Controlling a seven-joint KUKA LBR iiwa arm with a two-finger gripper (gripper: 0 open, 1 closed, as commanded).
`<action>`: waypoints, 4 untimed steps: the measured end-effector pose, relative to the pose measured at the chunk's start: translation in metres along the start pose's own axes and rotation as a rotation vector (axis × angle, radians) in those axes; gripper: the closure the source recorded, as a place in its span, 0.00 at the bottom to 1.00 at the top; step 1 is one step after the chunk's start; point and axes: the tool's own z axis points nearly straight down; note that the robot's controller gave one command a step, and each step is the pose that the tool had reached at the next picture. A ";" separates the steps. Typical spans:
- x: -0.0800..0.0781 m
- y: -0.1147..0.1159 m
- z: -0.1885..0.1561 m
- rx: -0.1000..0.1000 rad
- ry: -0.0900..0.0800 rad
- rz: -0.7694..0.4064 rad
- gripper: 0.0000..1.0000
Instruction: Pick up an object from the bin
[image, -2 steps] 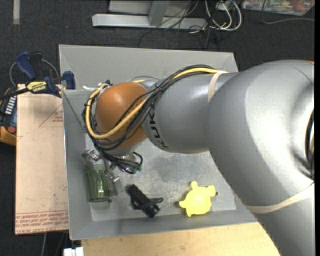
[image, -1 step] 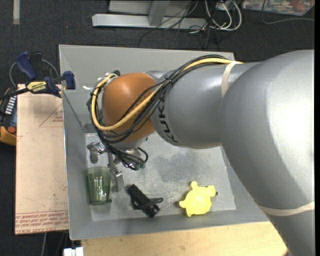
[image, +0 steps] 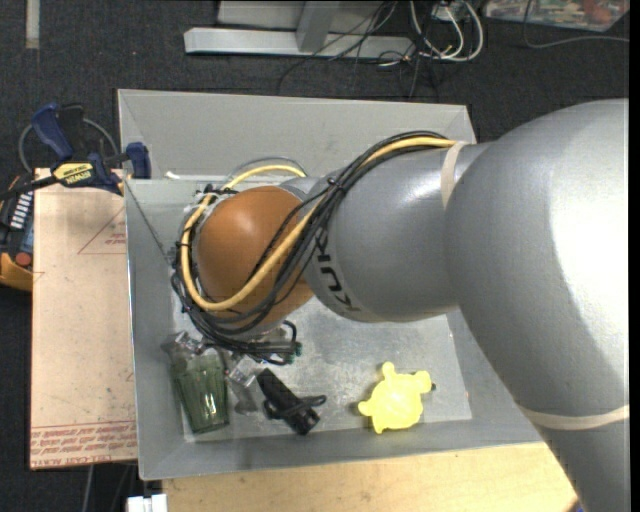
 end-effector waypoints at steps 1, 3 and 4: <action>-0.007 -0.017 0.028 0.012 -0.001 -0.156 0.00; -0.001 0.000 0.020 0.022 -0.035 -0.332 1.00; 0.000 0.000 0.016 0.020 -0.030 -0.329 1.00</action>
Offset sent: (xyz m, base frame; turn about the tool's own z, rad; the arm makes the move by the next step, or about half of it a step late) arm -0.0105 -0.0018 -0.0293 -0.3425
